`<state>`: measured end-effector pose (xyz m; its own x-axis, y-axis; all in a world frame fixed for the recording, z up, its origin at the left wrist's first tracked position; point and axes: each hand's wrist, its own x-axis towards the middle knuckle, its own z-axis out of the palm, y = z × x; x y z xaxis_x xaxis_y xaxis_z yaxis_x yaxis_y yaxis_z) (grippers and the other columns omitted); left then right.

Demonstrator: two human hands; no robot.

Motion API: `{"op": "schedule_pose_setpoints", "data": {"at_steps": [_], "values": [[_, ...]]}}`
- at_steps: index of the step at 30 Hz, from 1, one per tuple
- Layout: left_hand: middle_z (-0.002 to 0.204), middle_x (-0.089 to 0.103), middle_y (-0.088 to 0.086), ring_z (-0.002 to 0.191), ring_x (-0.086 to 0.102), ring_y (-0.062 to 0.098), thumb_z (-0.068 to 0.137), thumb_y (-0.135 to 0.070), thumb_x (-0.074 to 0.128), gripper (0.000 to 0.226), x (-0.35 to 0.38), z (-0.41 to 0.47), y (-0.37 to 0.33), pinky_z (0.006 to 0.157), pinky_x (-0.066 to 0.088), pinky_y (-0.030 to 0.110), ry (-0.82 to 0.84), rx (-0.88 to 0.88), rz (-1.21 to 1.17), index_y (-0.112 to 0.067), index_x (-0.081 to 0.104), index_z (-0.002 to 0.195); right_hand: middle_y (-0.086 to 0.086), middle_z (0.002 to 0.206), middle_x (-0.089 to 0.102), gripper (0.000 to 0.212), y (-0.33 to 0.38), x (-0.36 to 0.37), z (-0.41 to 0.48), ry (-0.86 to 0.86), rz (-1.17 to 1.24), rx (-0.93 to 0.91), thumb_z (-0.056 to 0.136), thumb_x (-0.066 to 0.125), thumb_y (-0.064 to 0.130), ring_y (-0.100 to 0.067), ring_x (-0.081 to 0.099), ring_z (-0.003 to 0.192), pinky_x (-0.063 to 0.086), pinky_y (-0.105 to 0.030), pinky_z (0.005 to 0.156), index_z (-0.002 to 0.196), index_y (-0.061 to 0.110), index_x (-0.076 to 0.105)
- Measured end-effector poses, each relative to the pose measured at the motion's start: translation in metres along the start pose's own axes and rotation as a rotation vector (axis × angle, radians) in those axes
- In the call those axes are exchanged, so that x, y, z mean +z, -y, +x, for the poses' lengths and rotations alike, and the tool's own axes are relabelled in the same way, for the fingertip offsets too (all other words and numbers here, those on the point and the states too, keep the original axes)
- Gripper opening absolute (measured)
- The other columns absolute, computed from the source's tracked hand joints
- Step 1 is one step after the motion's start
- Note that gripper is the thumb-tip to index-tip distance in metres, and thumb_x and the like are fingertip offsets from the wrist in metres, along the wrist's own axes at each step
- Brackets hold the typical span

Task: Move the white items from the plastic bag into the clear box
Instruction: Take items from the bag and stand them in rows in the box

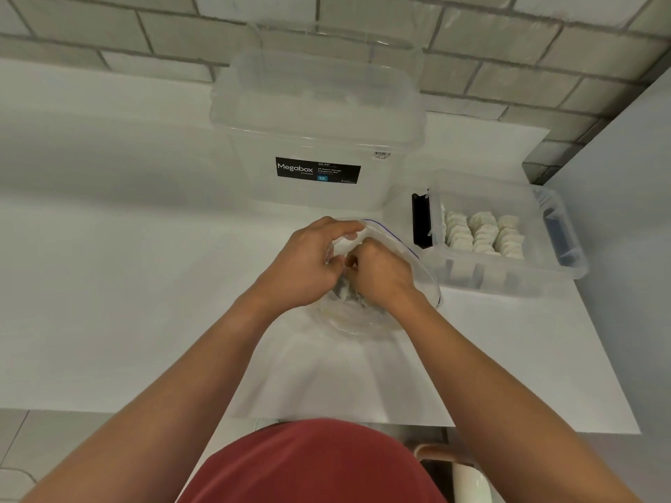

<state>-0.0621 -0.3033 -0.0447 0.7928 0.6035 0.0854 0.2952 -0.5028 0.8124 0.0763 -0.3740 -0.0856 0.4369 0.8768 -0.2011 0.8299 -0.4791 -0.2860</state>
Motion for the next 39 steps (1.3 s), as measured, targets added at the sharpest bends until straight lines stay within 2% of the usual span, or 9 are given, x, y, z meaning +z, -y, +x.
{"op": "schedule_pose_setpoints", "data": {"at_steps": [4,9,14,17,21,25,27,33,39], "values": [[0.115,0.062,-0.011,0.076,0.051,-0.003,0.083,0.007,0.055,0.061,-0.005,0.0,0.0,0.073,0.039,0.006,-0.016,-0.004,0.0,-0.027,0.06,0.133,0.005,0.071,0.061,0.019,0.006,-0.01,-0.007,-0.025,-0.011,-0.046,0.091,0.05,0.02,-0.024,0.062,0.069,0.041,-0.029,0.054,0.072,0.025,0.055],[0.114,0.061,-0.015,0.072,0.05,0.008,0.085,0.003,0.058,0.058,-0.014,0.002,0.002,0.072,0.038,0.005,-0.048,-0.01,0.008,-0.03,0.058,0.134,-0.002,0.08,0.067,0.016,0.003,-0.039,-0.03,-0.198,-0.172,-0.285,0.093,0.055,0.015,-0.033,0.064,0.075,0.051,-0.037,0.061,0.093,0.019,0.07],[0.115,0.061,-0.016,0.069,0.05,0.01,0.086,0.002,0.058,0.058,-0.015,0.003,0.001,0.071,0.038,0.005,-0.06,-0.022,0.004,-0.03,0.058,0.133,0.004,0.091,0.069,0.02,-0.006,-0.071,-0.054,-0.214,-0.218,-0.37,0.099,0.053,0.025,-0.031,0.067,0.085,0.055,-0.04,0.065,0.102,0.026,0.073],[0.114,0.061,-0.017,0.07,0.051,0.011,0.085,0.002,0.058,0.059,-0.014,0.004,0.0,0.07,0.038,0.004,-0.055,-0.03,0.005,-0.033,0.058,0.132,0.007,0.092,0.071,0.021,-0.018,-0.097,-0.068,-0.298,-0.12,-0.394,0.098,0.054,0.031,-0.029,0.068,0.083,0.056,-0.042,0.064,0.103,0.029,0.074],[0.113,0.06,-0.02,0.073,0.051,0.014,0.087,0.001,0.059,0.059,-0.011,0.004,0.001,0.069,0.038,0.004,-0.05,-0.034,0.012,-0.037,0.058,0.131,0.011,0.086,0.072,0.011,-0.048,-0.151,-0.088,-0.476,0.046,-0.359,0.095,0.066,0.027,-0.014,0.066,0.072,0.055,-0.037,0.064,0.098,0.027,0.076],[0.113,0.061,-0.02,0.073,0.051,0.015,0.087,0.001,0.06,0.057,-0.009,0.007,0.004,0.069,0.039,0.006,-0.066,-0.047,-0.005,-0.039,0.06,0.128,0.009,0.088,0.075,0.009,-0.092,-0.199,-0.096,-0.616,0.018,-0.252,0.094,0.071,0.022,-0.012,0.065,0.071,0.051,-0.024,0.07,0.099,0.021,0.078],[0.113,0.062,-0.02,0.074,0.051,0.015,0.087,0.001,0.062,0.055,-0.008,0.008,0.006,0.069,0.039,0.006,-0.074,-0.053,-0.016,-0.039,0.061,0.125,0.008,0.089,0.075,0.011,-0.118,-0.21,-0.089,-0.634,-0.055,-0.165,0.094,0.07,0.024,-0.013,0.065,0.07,0.055,-0.032,0.072,0.1,0.022,0.078],[0.115,0.063,-0.019,0.074,0.052,0.013,0.086,0.002,0.064,0.057,-0.006,0.011,0.006,0.068,0.038,0.004,-0.084,-0.06,-0.01,-0.044,0.061,0.12,0.009,0.097,0.072,0.014,-0.192,-0.191,-0.051,-0.379,-0.27,0.081,0.094,0.065,0.03,-0.022,0.066,0.088,0.057,-0.04,0.072,0.099,0.033,0.078],[0.112,0.06,-0.028,0.077,0.053,0.012,0.085,0.004,0.065,0.062,-0.007,0.017,0.002,0.067,0.038,0.005,-0.108,-0.055,-0.007,-0.051,0.059,0.112,0.006,0.099,0.068,0.018,-0.228,-0.158,-0.023,0.03,-0.486,0.093,0.087,0.061,0.023,-0.021,0.063,0.097,0.047,-0.034,0.077,0.089,0.03,0.078]]}}
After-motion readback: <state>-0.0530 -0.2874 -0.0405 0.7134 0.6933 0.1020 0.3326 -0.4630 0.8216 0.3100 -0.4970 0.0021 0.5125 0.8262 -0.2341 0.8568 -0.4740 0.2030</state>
